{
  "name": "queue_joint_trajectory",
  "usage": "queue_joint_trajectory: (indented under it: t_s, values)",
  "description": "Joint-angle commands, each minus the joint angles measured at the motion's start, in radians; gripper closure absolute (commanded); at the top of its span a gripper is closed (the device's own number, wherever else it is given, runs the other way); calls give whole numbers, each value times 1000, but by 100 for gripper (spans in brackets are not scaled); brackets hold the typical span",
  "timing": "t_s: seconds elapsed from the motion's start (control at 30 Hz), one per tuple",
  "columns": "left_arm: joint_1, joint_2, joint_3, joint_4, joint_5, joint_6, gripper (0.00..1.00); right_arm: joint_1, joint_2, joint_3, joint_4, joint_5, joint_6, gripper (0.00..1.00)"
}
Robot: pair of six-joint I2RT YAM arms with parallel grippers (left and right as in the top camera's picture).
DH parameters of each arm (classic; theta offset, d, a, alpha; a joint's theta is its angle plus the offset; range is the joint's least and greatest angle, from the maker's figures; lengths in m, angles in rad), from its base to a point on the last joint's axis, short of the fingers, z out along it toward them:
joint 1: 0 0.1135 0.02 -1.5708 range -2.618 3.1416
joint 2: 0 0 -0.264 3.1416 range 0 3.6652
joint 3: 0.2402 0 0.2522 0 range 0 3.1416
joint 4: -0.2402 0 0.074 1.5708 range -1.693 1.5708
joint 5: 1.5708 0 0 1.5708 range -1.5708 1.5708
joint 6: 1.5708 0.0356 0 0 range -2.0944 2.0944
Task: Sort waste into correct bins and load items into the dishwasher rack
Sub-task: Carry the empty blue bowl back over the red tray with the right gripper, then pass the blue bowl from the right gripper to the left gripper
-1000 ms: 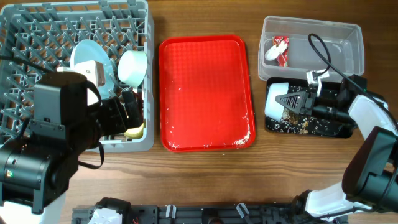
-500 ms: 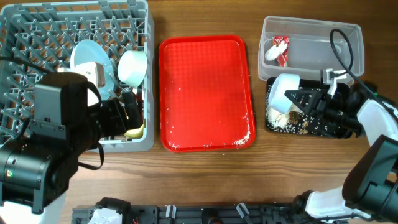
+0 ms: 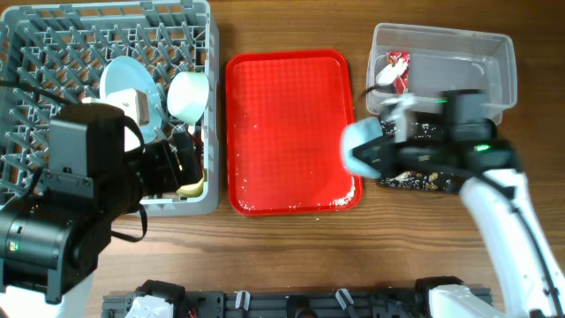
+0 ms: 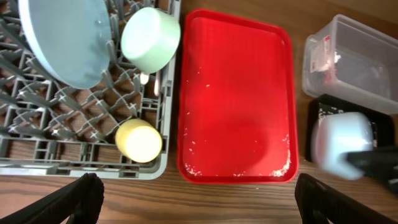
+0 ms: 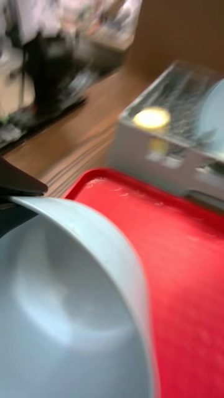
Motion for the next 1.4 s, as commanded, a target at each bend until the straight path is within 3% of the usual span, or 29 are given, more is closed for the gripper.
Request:
queue_joint_trajectory:
  t_s: [0.0,0.03,0.07,0.1,0.13,0.33,0.4,0.43,0.5,0.63,0.7,0.73,0.8,0.87,1.03,1.07,1.13,1.17,1.2,1.23,1.37]
  values:
    - [6,-1,6,40,-14,-71,0,303,38,11,65,508,283,96]
    - [6,-1,6,51,-30,-92,0,402,85,11,117,528,293,93]
    - [6,-1,6,55,-29,-92,0,448,122,11,148,529,294,82]
    - [6,-1,6,55,-29,-114,0,475,155,11,170,558,311,60]
    - [6,5,6,55,-17,-121,0,476,163,11,172,591,355,53]
    - [-23,122,6,65,116,-109,4,336,-56,105,47,583,344,44]
    - [-96,219,6,66,116,-110,9,219,-198,111,20,615,347,23]
    - [-124,256,6,65,114,-121,11,170,-246,111,20,615,349,19]
    - [-198,373,1,57,105,-145,16,50,-365,111,-13,608,380,1]
    - [-340,580,-15,117,93,-159,24,-2,-446,111,-108,607,379,0]
    - [-393,668,-15,129,77,-159,36,-2,-446,111,-149,607,397,0]
    - [-400,698,-15,112,42,-176,37,-2,-446,111,-162,607,401,0]
    - [-366,740,-18,100,-47,-219,39,-2,-446,111,-188,607,407,0]
    - [-311,745,-40,119,-46,-218,41,-2,-446,111,-204,607,406,0]
    - [-222,747,-264,324,12,-131,49,-2,-446,111,-210,607,407,0]
    - [-222,747,-298,355,0,-131,52,-2,-446,111,-211,607,420,0]
    - [-222,747,-377,433,0,-131,69,-2,-446,111,-211,607,425,0]
    - [-222,747,-399,452,0,-131,69,-2,-446,111,-211,607,425,0]
    - [-222,747,-427,472,4,-131,78,-2,-446,111,-212,607,425,0]
    - [-222,747,-446,475,12,-132,96,-2,-446,111,-213,607,425,0]
    - [-222,661,-356,377,-11,-135,96,-2,-446,111,-214,607,422,0]
